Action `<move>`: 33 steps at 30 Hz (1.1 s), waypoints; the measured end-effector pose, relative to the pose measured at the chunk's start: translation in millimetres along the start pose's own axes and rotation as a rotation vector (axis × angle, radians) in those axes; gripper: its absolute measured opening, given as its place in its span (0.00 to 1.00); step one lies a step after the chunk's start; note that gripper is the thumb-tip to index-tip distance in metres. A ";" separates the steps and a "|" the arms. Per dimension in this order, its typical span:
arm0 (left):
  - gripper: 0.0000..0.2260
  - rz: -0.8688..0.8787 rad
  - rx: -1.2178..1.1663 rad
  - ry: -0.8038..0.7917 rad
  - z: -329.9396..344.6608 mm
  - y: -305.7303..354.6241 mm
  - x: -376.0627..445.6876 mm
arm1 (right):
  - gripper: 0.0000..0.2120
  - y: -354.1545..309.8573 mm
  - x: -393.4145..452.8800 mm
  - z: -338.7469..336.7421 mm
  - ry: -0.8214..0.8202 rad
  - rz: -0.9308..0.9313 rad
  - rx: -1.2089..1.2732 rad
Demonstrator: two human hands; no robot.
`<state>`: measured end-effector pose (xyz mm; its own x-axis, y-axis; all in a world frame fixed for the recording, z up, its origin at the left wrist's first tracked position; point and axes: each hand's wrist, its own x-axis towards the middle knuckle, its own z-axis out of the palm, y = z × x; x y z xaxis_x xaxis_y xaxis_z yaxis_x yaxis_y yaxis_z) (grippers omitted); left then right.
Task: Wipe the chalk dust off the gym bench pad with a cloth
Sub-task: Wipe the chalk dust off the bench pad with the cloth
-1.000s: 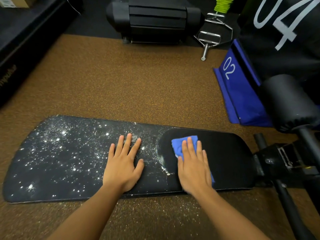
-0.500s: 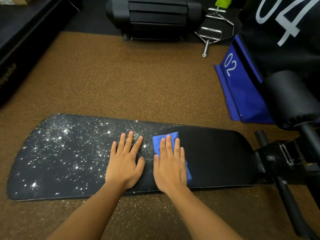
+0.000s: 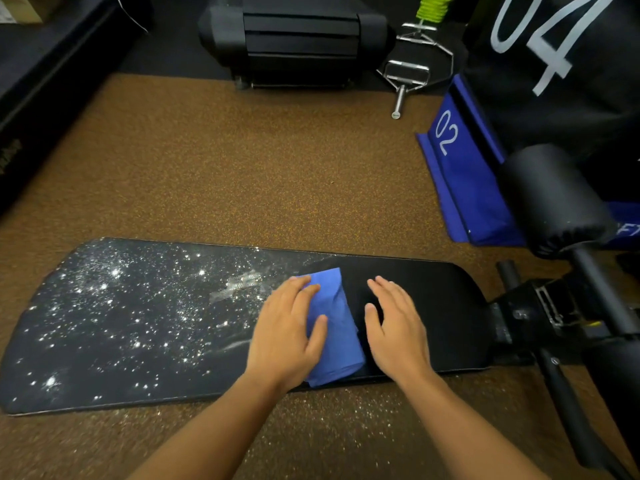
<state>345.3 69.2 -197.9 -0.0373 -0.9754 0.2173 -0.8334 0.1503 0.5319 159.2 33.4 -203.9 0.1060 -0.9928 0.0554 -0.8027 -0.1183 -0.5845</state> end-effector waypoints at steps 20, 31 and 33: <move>0.32 -0.193 0.326 -0.166 61.9 39.4 -5.2 | 0.34 63.3 1.5 -11.4 -0.153 0.044 -0.526; 0.27 -0.069 0.373 -0.233 66.1 30.3 14.0 | 0.34 64.2 2.6 -7.1 -0.132 0.039 -0.516; 0.27 -0.037 0.388 -0.245 66.7 27.8 22.7 | 0.34 65.0 3.0 -7.0 -0.139 0.039 -0.523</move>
<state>284.5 40.5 -232.8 -0.0939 -0.9954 -0.0209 -0.9797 0.0887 0.1796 103.2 22.5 -236.0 0.1183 -0.9892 -0.0867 -0.9888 -0.1094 -0.1014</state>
